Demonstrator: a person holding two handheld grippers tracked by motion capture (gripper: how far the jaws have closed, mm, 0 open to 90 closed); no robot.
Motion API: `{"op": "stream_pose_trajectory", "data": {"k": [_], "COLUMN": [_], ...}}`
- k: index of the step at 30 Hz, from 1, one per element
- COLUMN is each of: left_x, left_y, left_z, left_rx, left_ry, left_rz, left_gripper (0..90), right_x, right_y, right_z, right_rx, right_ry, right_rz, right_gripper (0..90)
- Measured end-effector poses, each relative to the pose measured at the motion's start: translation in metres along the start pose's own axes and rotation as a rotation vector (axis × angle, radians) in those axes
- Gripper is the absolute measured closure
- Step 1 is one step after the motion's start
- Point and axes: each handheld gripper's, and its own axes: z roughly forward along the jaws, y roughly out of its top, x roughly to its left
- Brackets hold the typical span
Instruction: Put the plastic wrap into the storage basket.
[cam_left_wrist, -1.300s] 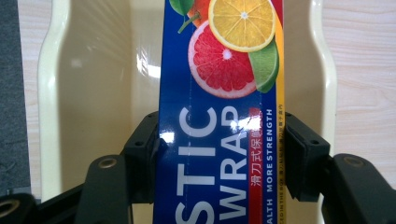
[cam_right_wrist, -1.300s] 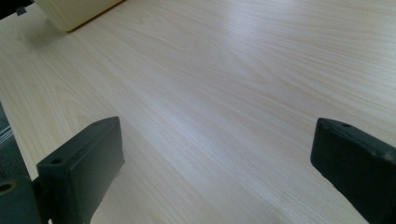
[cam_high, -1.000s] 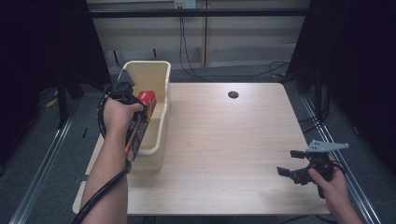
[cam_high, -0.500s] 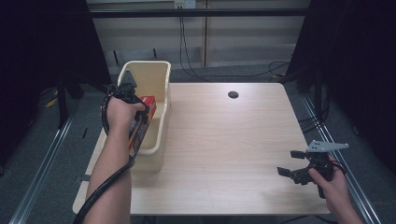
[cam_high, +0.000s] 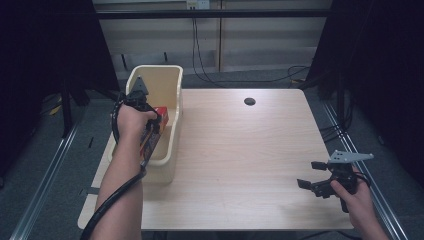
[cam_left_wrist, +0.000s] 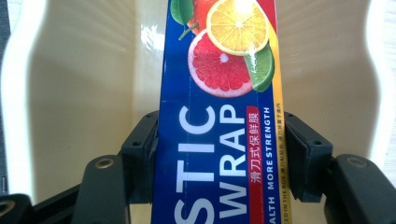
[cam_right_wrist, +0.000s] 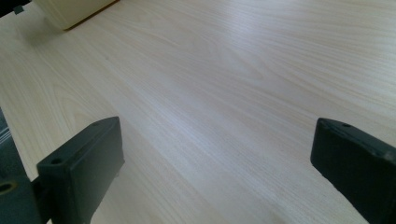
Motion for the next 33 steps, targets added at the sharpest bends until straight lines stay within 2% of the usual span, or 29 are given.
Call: {"op": "stream_pose_trajectory", "data": {"k": [2, 5, 7, 8, 10, 11, 13, 14, 15, 17, 18, 21, 22, 23, 26, 27, 29, 30, 33], "left_x": [0.0, 0.0, -0.001, -0.003, -0.006, -0.008, -0.013, -0.019, -0.019, -0.027, -0.03, -0.042, -0.049, -0.049, -0.059, -0.063, -0.07, -0.078, -0.084], "left_y": [0.0, 0.001, 0.003, 0.004, 0.004, 0.003, 0.001, -0.001, -0.001, -0.004, -0.005, -0.01, -0.013, -0.013, -0.018, -0.019, -0.021, -0.024, -0.026], "left_z": [0.002, 0.005, -0.005, -0.01, -0.019, -0.023, -0.027, -0.033, -0.033, -0.039, -0.043, -0.052, -0.055, -0.055, -0.056, -0.056, -0.056, -0.056, -0.055], "left_rx": [0.014, 0.015, -0.035, -0.043, -0.05, -0.051, -0.07, -0.099, -0.099, -0.121, -0.134, -0.173, -0.194, -0.194, -0.218, -0.222, -0.237, -0.246, -0.254], "left_ry": [-0.004, 0.003, -0.005, -0.016, -0.049, -0.048, -0.072, -0.087, -0.087, -0.11, -0.124, -0.157, -0.191, -0.191, -0.22, -0.24, -0.252, -0.261, -0.282], "left_rz": [0.01, -0.002, 0.004, 0.005, 0.012, 0.029, 0.033, 0.052, 0.052, 0.077, 0.106, 0.16, 0.19, 0.19, 0.242, 0.245, 0.278, 0.307, 0.323], "left_gripper": [38.7, 37.5, 34.6, 31.6, 31.6, 31.4, 29.4, 29.3, 29.1, 28.9, 28.2, 27.3, 26.3, 26.0, 25.0, 25.0, 24.4, 23.5, 23.5], "right_x": [0.0, 0.0, 0.0, 0.0, 0.0, 0.0, 0.001, 0.001, 0.001, 0.002, 0.002, 0.003, 0.003, 0.003, 0.003, 0.004, 0.004, 0.004, 0.004], "right_y": [0.0, -0.001, -0.002, -0.002, -0.001, -0.001, 0.0, 0.0, 0.0, 0.0, 0.0, 0.0, 0.001, 0.001, 0.001, 0.001, 0.002, 0.002, 0.002], "right_z": [0.0, 0.001, 0.0, -0.001, -0.001, -0.001, -0.001, -0.001, -0.001, -0.001, -0.001, -0.001, -0.001, -0.001, -0.002, -0.002, -0.003, -0.003, -0.003], "right_rx": [-0.001, 0.005, 0.003, 0.002, 0.0, 0.002, 0.002, 0.001, 0.001, 0.004, 0.001, 0.0, 0.0, 0.0, -0.006, -0.006, -0.011, -0.01, -0.009], "right_ry": [-0.003, -0.007, -0.005, -0.006, -0.01, -0.009, -0.004, -0.005, -0.005, -0.004, -0.007, -0.004, -0.009, -0.009, -0.009, -0.006, -0.011, -0.011, -0.01], "right_rz": [0.001, 0.003, 0.002, 0.004, 0.005, 0.005, -0.002, -0.003, -0.003, -0.001, -0.002, 0.001, -0.005, -0.005, -0.007, -0.002, -0.007, -0.007, -0.007], "right_gripper": [2.3, 2.3, 2.3, 2.3, 2.3, 2.3, 2.4, 2.3, 2.3, 2.3, 2.3, 2.3, 2.3, 2.3, 2.3, 2.3, 2.3, 2.3, 2.3]}}
